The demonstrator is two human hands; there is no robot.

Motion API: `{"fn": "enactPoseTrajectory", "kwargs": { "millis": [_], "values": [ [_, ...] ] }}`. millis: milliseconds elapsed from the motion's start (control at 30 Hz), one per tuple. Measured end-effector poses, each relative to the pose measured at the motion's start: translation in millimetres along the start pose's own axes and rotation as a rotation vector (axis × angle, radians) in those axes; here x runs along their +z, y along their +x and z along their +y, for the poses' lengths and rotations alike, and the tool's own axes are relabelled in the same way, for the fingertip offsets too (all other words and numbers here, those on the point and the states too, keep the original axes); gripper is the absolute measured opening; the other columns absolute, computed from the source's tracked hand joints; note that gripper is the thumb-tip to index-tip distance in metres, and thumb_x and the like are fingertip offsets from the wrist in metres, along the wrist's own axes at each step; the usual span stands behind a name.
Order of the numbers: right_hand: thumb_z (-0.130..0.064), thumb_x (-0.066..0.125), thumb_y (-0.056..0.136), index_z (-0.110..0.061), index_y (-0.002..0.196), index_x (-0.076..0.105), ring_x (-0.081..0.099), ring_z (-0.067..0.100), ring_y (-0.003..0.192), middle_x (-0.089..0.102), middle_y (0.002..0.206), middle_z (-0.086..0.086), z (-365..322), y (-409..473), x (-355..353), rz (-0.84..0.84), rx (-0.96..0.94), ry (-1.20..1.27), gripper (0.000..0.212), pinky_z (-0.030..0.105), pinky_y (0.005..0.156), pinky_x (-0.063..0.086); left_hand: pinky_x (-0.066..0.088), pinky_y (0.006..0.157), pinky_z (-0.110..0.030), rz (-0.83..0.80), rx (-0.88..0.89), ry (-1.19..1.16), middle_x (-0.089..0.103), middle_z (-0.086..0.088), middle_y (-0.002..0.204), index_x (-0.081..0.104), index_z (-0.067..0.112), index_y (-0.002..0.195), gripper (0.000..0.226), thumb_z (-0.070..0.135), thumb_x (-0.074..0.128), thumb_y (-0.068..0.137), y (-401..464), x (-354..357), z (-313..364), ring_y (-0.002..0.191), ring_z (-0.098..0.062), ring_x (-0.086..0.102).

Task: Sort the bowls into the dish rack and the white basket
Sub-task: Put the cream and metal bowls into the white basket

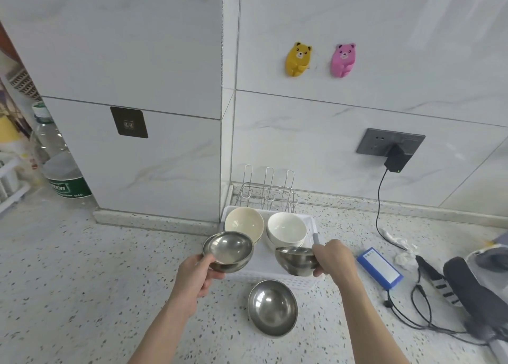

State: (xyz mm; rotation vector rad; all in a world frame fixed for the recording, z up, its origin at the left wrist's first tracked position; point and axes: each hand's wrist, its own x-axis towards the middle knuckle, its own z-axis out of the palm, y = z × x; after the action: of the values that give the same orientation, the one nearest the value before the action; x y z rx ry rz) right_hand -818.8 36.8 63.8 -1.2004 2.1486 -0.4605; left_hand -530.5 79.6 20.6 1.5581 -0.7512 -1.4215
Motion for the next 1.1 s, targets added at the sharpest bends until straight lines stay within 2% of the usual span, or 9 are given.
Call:
{"fn": "enactPoseTrajectory", "kwargs": {
  "millis": [267,433,500,667,733,867,933,1000,1100],
  "values": [
    [-0.028,0.041,0.087,0.001,0.084,0.062,0.053,0.015,0.046,0.067,0.047,0.007,4,16,1,-0.058,0.015,-0.030,0.036,0.028,0.058,0.048,0.025,0.032,-0.018,-0.011,0.012,0.010,0.074,-0.020,0.074,0.067,0.005,0.097,0.017,0.018,0.057,0.095,1,5,10,0.037,-0.008,0.038],
    [-0.018,0.038,0.078,-0.013,0.072,0.047,0.044,0.008,0.033,0.068,0.049,0.009,-9,24,1,-0.147,0.017,-0.110,0.012,0.024,0.052,0.040,0.024,0.033,-0.018,-0.032,0.005,-0.001,0.074,-0.020,0.073,0.066,0.004,0.097,0.016,0.017,0.056,0.095,1,9,14,0.036,-0.007,0.038],
    [-0.014,0.037,0.076,-0.010,0.075,0.050,0.045,0.009,0.032,0.068,0.050,0.009,-15,28,3,-0.180,0.020,-0.140,0.014,0.024,0.051,0.040,0.024,0.033,-0.018,-0.039,0.000,0.003,0.074,-0.019,0.072,0.066,0.004,0.098,0.017,0.017,0.056,0.096,1,10,15,0.036,-0.007,0.037],
    [-0.008,0.037,0.075,-0.006,0.078,0.056,0.071,0.018,0.052,0.072,0.058,0.010,-20,30,15,-0.241,0.044,-0.105,0.019,0.022,0.049,0.040,0.025,0.033,-0.018,-0.054,-0.016,0.012,0.074,-0.020,0.074,0.065,0.002,0.098,0.018,0.017,0.055,0.096,-1,11,12,0.038,-0.008,0.036],
    [-0.009,0.037,0.075,-0.004,0.087,0.050,0.072,0.019,0.055,0.074,0.062,0.007,-18,30,21,-0.212,0.053,-0.068,0.018,0.023,0.050,0.043,0.025,0.033,-0.019,-0.063,-0.024,0.018,0.074,-0.021,0.075,0.066,0.001,0.098,0.019,0.016,0.055,0.096,-2,10,10,0.038,-0.009,0.036],
    [-0.012,0.037,0.075,-0.007,0.127,0.048,0.064,0.014,0.042,0.074,0.062,0.006,-10,29,31,-0.187,0.038,-0.075,0.053,0.025,0.053,0.045,0.025,0.033,-0.018,-0.068,-0.040,0.023,0.074,-0.022,0.075,0.065,-0.002,0.099,0.020,0.015,0.055,0.096,-2,6,8,0.037,-0.008,0.037],
    [-0.014,0.038,0.076,0.003,0.129,0.047,0.065,0.016,0.047,0.075,0.066,0.011,-7,27,35,-0.188,0.052,-0.048,0.056,0.028,0.063,0.052,0.026,0.032,-0.018,-0.071,-0.056,0.026,0.074,-0.022,0.077,0.064,-0.002,0.100,0.020,0.015,0.055,0.096,-1,3,7,0.037,-0.008,0.038],
    [-0.017,0.038,0.078,0.001,0.125,0.048,0.066,0.021,0.055,0.075,0.071,0.015,-5,25,38,-0.170,0.052,-0.022,0.051,0.035,0.076,0.059,0.026,0.032,-0.018,-0.084,-0.083,0.039,0.074,-0.023,0.077,0.064,-0.002,0.101,0.020,0.014,0.054,0.096,0,2,7,0.037,-0.008,0.037],
    [-0.019,0.037,0.084,0.005,0.130,0.046,0.061,0.019,0.051,0.074,0.071,0.014,-3,17,37,-0.161,0.065,-0.053,0.053,0.032,0.068,0.055,0.024,0.032,-0.017,-0.110,-0.127,0.081,0.074,-0.022,0.075,0.063,-0.002,0.102,0.019,0.014,0.055,0.095,3,0,10,0.036,-0.008,0.035]
  ]
}}
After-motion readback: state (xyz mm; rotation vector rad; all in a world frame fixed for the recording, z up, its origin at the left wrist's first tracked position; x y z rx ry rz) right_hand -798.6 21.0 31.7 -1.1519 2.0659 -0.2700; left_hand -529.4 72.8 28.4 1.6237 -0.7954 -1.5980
